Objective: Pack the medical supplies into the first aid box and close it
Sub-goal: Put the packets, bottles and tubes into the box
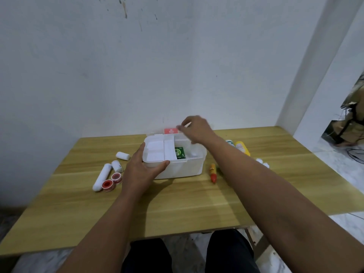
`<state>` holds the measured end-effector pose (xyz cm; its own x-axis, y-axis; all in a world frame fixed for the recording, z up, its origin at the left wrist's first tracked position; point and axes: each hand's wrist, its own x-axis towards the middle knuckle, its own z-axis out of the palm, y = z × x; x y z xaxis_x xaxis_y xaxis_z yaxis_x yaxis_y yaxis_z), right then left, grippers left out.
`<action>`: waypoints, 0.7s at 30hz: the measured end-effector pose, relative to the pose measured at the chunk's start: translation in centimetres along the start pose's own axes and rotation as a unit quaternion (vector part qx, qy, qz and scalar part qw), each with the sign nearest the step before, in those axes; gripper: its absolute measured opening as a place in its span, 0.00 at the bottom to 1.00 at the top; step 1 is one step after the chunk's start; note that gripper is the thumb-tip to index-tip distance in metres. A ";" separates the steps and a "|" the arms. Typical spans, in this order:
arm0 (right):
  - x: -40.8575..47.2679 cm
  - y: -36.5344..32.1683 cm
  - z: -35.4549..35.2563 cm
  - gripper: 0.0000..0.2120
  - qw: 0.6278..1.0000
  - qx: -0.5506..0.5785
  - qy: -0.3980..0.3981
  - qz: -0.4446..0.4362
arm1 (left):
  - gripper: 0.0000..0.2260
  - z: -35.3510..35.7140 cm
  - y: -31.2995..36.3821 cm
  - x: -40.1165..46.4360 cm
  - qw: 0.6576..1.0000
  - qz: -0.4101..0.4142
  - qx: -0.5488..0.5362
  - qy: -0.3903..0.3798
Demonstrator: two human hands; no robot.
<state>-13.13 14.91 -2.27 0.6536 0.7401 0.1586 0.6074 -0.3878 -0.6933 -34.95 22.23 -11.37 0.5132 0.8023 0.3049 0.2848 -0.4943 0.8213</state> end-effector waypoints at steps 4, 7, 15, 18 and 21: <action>1.9 2.7 -3.5 0.11 0.991 -0.042 0.130 -0.013 | 0.43 0.1 0.2 -0.2 1.000 0.008 0.002 0.009; 3.1 6.0 -4.3 0.12 0.989 -0.112 0.093 0.012 | 0.44 0.2 0.0 -0.2 1.000 0.008 0.013 0.016; 4.5 11.1 -0.9 0.25 0.940 -0.313 -0.112 0.083 | 0.44 0.1 0.0 -0.2 1.000 0.008 0.007 0.016; 4.5 10.9 -0.4 0.20 0.927 -0.358 -0.081 0.083 | 0.44 0.2 0.0 -0.2 1.000 0.010 0.000 0.015; 4.6 10.8 -0.5 0.18 0.922 -0.369 -0.069 0.090 | 0.44 0.3 -0.1 -0.1 1.000 0.004 -0.002 0.014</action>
<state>-3.32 13.88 -8.70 0.7405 0.6710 -0.0387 0.6706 -0.7414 -0.0240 -34.83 22.10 -11.59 0.4928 0.8076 0.3240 0.2775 -0.4988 0.8211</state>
